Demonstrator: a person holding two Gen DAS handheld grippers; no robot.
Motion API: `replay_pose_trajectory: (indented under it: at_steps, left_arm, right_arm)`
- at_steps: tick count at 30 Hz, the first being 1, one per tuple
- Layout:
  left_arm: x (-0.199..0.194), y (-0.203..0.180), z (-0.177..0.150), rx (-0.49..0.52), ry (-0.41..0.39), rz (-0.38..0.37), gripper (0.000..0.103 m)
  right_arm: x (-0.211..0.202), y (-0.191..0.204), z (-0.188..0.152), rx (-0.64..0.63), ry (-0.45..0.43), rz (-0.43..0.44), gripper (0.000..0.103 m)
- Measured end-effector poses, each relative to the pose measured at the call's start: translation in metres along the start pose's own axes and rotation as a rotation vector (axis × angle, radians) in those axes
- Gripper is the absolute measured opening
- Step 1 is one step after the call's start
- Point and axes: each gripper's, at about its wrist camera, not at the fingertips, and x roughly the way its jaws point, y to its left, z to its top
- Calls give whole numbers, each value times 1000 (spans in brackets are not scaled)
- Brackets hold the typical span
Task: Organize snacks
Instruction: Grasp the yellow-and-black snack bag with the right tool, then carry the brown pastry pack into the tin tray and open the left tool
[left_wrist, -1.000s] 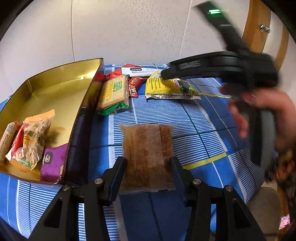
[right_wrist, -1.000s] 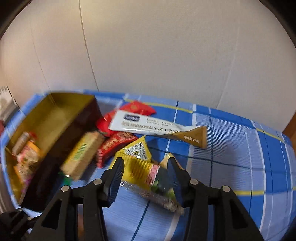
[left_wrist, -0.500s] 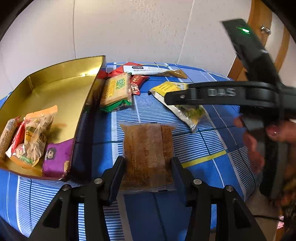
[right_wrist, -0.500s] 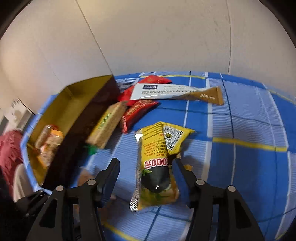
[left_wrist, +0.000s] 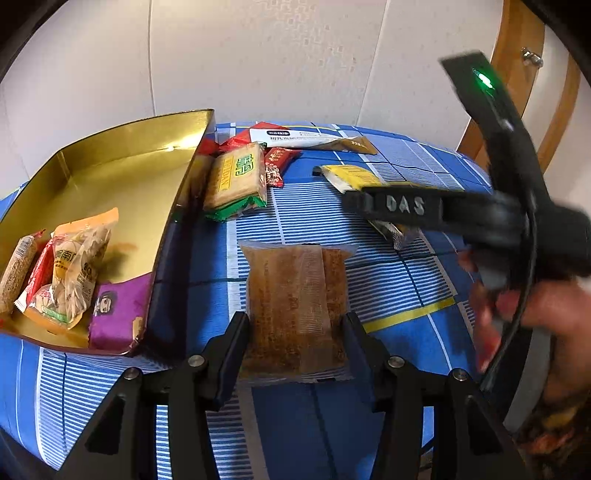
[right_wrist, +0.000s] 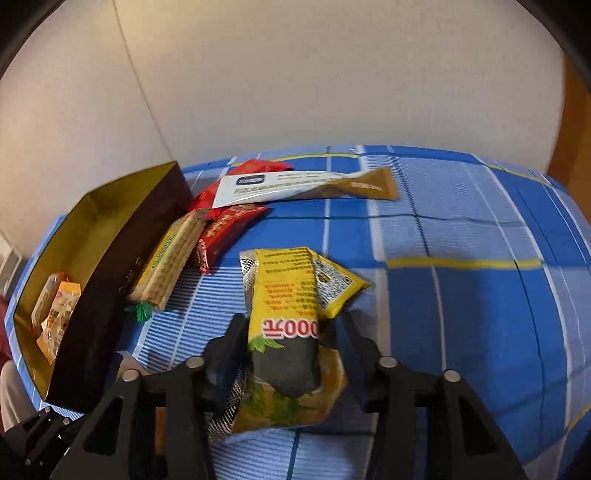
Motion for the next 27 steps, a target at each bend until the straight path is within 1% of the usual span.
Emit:
replay_pose_trajectory:
  at_steps: [2, 5, 9, 12, 15, 17, 20, 21, 23, 24, 27]
  left_arm:
    - [0, -1, 0, 4, -2, 3, 54]
    - [2, 0, 1, 7, 0, 2, 54]
    - [5, 1, 4, 7, 8, 0, 57]
    - [6, 1, 4, 9, 10, -2, 57]
    - [6, 2, 5, 6, 13, -4, 57]
    - [6, 2, 5, 10, 12, -3, 57]
    - [6, 2, 4, 12, 12, -5, 57]
    - [6, 3, 5, 7, 13, -7, 57]
    - [6, 3, 5, 1, 14, -9, 57]
    - [6, 3, 5, 2, 12, -6, 57]
    - [6, 2, 4, 7, 7, -3, 57]
  right_arm:
    - [-7, -3, -9, 25, -21, -4, 41]
    - [-17, -1, -18, 16, -45, -45, 32]
    - [-17, 5, -24, -24, -53, -88, 32]
    - [-12, 8, -24, -32, -59, -85, 36]
    - [-11, 9, -23, -29, -67, -75, 44]
    - [-10, 11, -23, -36, -71, -83, 45]
    - [-12, 12, -23, -42, -88, -119, 45]
    - [-16, 12, -22, -40, -109, -124, 47]
    - [-27, 11, -22, -28, -163, -102, 47]
    - [-30, 10, -22, -21, -175, -94, 47]
    - [-25, 7, -19, -6, -152, -88, 47]
